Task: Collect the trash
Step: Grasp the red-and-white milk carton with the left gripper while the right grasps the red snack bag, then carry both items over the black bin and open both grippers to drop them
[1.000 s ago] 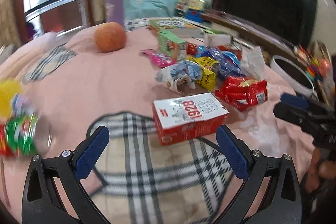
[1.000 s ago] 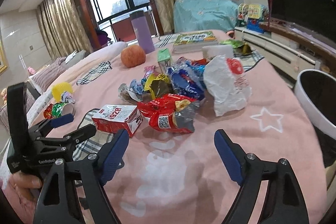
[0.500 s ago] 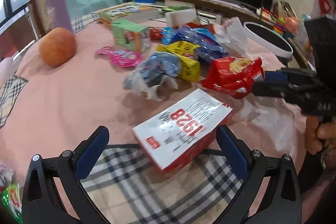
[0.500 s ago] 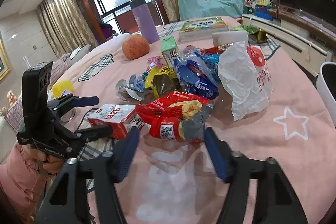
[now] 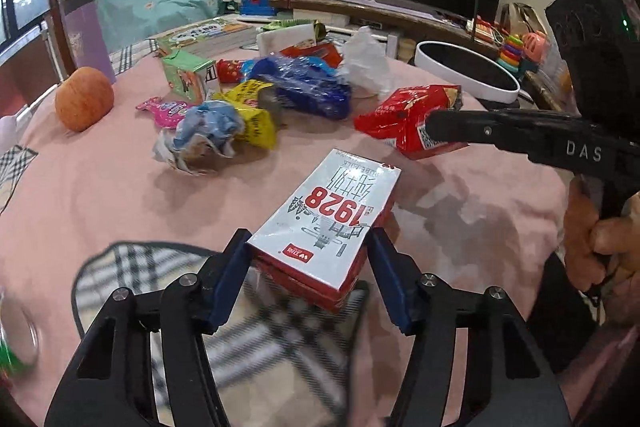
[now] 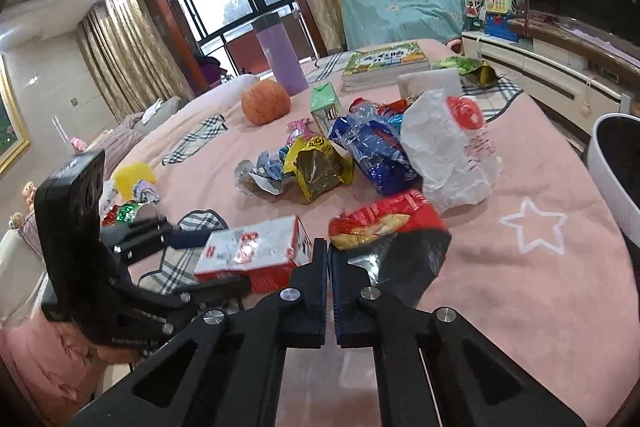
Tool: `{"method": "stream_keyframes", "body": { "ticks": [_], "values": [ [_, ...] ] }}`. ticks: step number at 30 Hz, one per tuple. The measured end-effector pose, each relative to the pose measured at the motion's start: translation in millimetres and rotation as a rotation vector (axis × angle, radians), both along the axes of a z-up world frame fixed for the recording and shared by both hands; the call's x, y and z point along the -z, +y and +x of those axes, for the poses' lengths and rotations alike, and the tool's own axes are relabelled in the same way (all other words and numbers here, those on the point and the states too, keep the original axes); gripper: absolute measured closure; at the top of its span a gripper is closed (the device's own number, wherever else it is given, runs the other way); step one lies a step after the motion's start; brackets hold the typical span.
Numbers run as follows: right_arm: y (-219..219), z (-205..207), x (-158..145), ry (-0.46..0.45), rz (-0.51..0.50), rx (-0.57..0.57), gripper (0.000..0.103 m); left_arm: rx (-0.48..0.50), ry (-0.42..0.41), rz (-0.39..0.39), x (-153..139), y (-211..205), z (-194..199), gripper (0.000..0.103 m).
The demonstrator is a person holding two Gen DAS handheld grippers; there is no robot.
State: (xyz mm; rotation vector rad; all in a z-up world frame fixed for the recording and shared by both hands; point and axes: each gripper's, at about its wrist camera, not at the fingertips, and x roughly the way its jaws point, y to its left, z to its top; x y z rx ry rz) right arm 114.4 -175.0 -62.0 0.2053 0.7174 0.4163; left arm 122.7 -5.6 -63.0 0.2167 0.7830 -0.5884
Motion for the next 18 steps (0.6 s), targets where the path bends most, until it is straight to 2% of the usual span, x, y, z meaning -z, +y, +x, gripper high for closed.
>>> {"method": "stream_keyframes", "body": {
  "ticks": [10,18],
  "values": [
    [-43.3,-27.4,-8.3,-0.033,0.031,0.072,0.102,-0.111,-0.015,-0.136,-16.9,-27.6,-21.2,0.046],
    [-84.0,-42.2,-15.7,-0.054,0.062,0.155,0.102,-0.091,-0.043,-0.179,-31.1,-63.6,-25.3,0.048]
  ]
}}
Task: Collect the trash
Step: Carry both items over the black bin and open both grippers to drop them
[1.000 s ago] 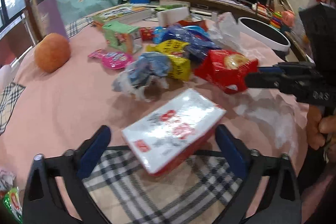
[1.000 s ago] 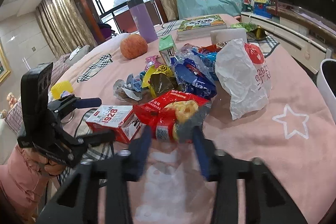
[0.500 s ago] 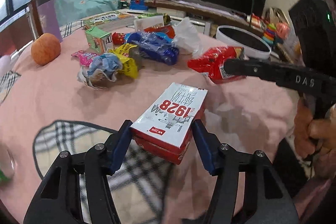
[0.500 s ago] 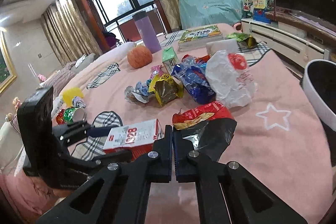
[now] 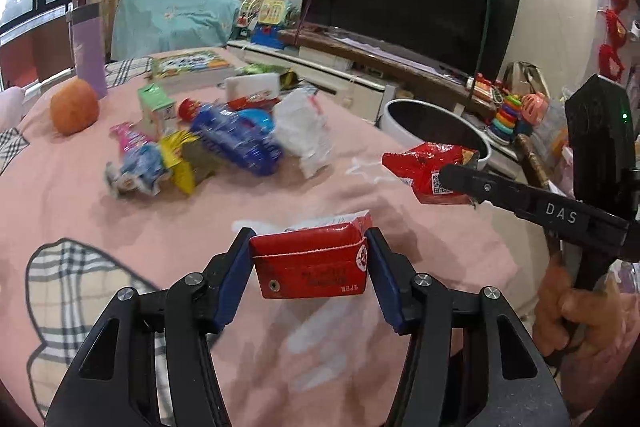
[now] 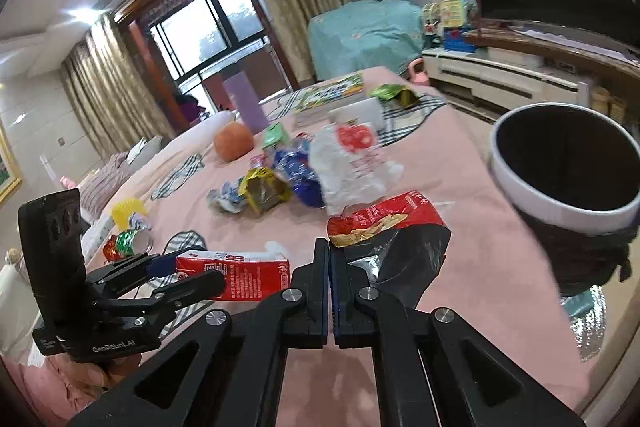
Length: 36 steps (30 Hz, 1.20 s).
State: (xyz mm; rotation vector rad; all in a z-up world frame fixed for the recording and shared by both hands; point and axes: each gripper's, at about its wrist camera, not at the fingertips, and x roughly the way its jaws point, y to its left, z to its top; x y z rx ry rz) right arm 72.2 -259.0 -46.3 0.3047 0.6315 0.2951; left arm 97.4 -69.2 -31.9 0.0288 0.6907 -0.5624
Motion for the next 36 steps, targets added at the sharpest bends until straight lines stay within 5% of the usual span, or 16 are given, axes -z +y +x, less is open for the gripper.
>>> {"method": "stream_keyframes", "body": {
  "ticks": [36],
  "values": [
    [-152.6,28.9,-11.0,0.002,0.065,0.201,0.102,0.157,-0.078,0.028,-41.1,-179.6,61.1,0.048]
  ]
}}
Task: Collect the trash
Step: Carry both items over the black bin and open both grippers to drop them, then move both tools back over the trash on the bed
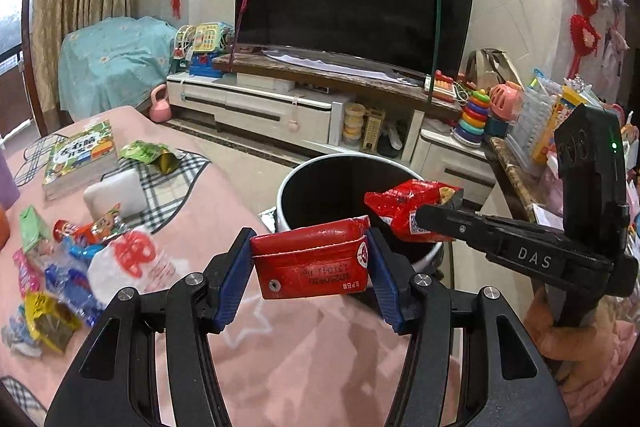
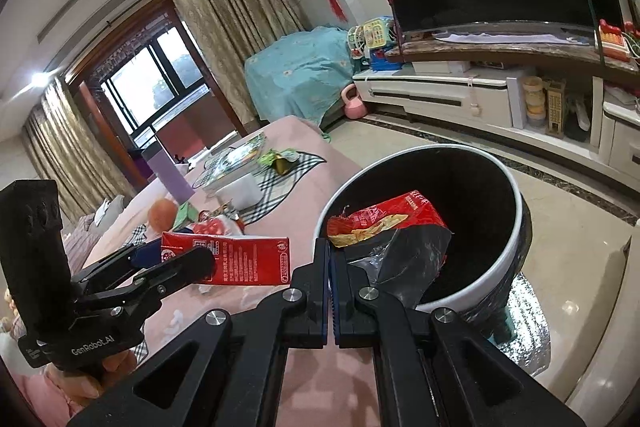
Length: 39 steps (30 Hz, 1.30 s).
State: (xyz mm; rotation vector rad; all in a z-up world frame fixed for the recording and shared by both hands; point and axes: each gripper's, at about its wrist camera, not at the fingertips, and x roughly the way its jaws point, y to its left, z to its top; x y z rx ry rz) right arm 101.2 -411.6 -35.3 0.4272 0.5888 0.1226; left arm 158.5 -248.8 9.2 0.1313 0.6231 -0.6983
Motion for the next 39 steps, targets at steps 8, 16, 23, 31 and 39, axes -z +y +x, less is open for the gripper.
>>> {"method": "stream_keyframes", "body": {
  "ticks": [8,16,23,31,39],
  "values": [
    [-18.8,8.2,9.0,0.037,0.027,0.007,0.102,0.007,0.019,0.021,3.8,-30.4,21.0,0.048],
    [-34.5,15.7,13.8,0.066,0.031,0.016,0.100,0.018,0.056,0.052,18.9,-49.5,32.8,0.047],
    [-43.5,20.6,24.3,0.107,0.073,0.021,0.087,0.005,0.101,0.044,27.8,-44.5,36.1,0.029],
    [-39.5,8.6,21.1,0.090,0.089,0.030,0.059,-0.045,0.122,0.030,33.6,-15.0,26.5,0.027],
    [-15.7,2.1,14.9,0.058,0.068,0.025,0.016,-0.123,0.167,0.010,48.1,33.4,11.1,0.025]
  ]
}}
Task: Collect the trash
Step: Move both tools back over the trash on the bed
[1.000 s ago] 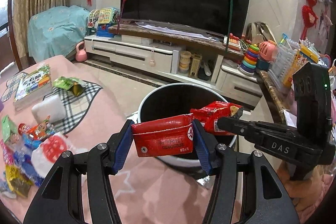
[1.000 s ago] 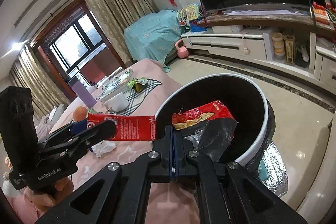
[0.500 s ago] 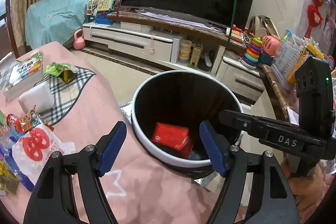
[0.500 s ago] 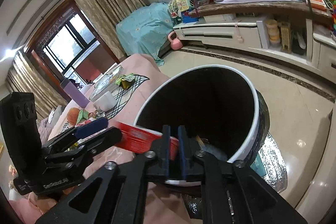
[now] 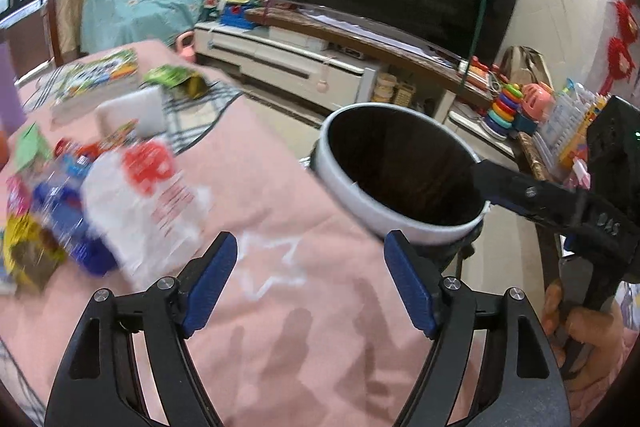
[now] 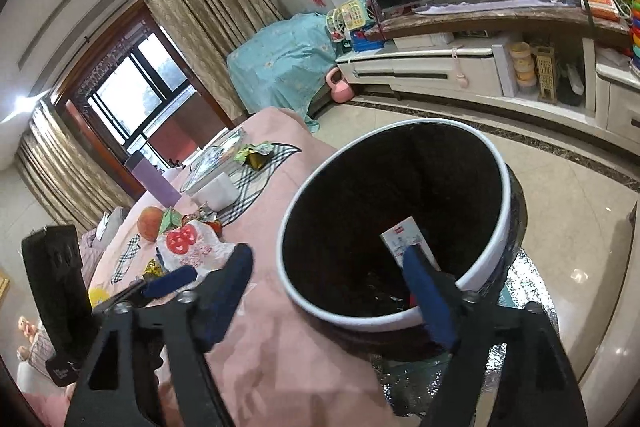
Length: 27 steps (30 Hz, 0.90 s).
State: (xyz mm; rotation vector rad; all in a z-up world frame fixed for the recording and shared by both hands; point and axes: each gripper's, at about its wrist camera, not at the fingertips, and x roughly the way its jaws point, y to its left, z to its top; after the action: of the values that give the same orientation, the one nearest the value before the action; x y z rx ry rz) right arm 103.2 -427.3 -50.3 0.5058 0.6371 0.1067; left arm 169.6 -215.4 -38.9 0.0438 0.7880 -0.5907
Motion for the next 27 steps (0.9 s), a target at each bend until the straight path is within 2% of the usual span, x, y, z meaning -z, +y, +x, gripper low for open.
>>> {"method": "stream_keyframes", "body": {
  "ticks": [4,13,18,27],
  "values": [
    [16.3,-3.7,0.3,-0.010,-0.006,-0.003,0.007,-0.053,0.014,-0.007,5.3,28.5,-6.2,0.025],
    [54.2,-4.6,3.7,-0.001,-0.003,-0.032,0.005,-0.171,0.016,-0.004,13.0,87.3,-19.5,0.024],
    [79.9,-1.5,4.1,0.006,-0.030,-0.072,0.005,-0.240,0.039,-0.027,19.7,121.2,-19.2,0.024],
    [123.5,3.8,10.2,0.015,-0.065,-0.146,0.005,-0.328,0.061,-0.044,26.8,158.5,-16.4,0.024]
  ]
}}
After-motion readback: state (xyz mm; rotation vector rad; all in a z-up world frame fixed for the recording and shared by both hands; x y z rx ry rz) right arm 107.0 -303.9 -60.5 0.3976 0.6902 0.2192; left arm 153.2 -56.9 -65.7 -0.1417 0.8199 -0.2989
